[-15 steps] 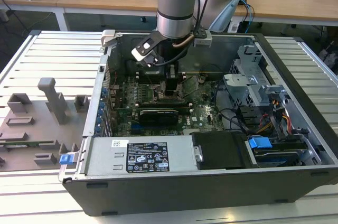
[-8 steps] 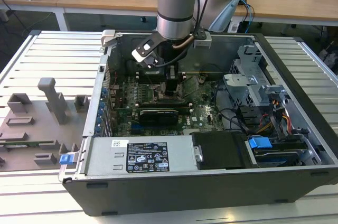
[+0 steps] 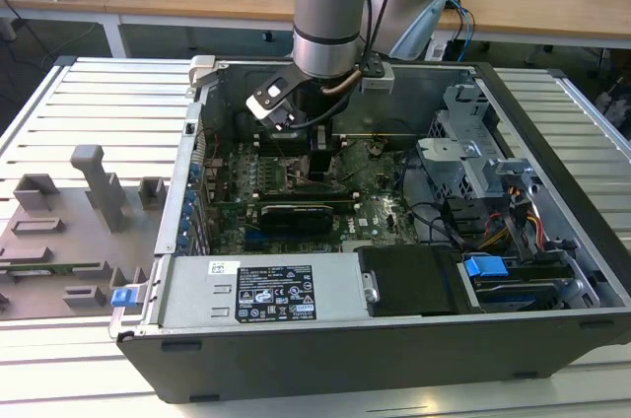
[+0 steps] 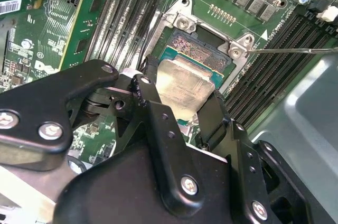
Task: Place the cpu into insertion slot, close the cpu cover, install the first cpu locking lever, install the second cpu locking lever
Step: 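Place the cpu into insertion slot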
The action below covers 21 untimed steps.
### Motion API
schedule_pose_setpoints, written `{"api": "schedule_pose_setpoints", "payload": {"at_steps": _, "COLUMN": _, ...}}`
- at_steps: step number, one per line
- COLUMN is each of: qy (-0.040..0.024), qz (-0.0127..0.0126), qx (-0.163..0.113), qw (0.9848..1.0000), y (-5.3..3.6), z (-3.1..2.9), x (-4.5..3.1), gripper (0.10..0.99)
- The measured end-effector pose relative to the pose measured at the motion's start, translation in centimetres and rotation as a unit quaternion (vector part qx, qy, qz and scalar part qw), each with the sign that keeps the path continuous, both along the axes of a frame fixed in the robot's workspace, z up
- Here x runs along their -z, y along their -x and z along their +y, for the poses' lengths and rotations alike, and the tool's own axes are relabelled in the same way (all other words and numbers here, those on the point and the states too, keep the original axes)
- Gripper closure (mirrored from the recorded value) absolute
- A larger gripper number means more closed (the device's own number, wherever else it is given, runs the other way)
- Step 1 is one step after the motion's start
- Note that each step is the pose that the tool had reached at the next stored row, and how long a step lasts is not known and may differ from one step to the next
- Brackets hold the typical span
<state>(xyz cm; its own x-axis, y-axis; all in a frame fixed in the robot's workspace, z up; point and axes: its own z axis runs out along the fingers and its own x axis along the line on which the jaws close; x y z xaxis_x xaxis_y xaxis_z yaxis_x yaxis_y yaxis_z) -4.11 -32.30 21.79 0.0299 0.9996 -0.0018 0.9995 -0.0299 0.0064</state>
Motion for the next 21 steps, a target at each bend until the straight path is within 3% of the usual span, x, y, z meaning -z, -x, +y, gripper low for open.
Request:
{"api": "schedule_pose_setpoints", "payload": {"at_steps": 9, "qy": -0.0001, "qz": 0.0000, "qx": -0.003, "qw": 1.0000, "y": 0.10, "z": 0.33, "x": 0.47, "gripper": 0.541}}
{"api": "schedule_pose_setpoints", "payload": {"at_steps": 21, "qy": -0.0001, "qz": 0.0000, "qx": -0.009, "qw": 1.0000, "y": 0.53, "z": 0.34, "x": 1.75, "gripper": 0.541}}
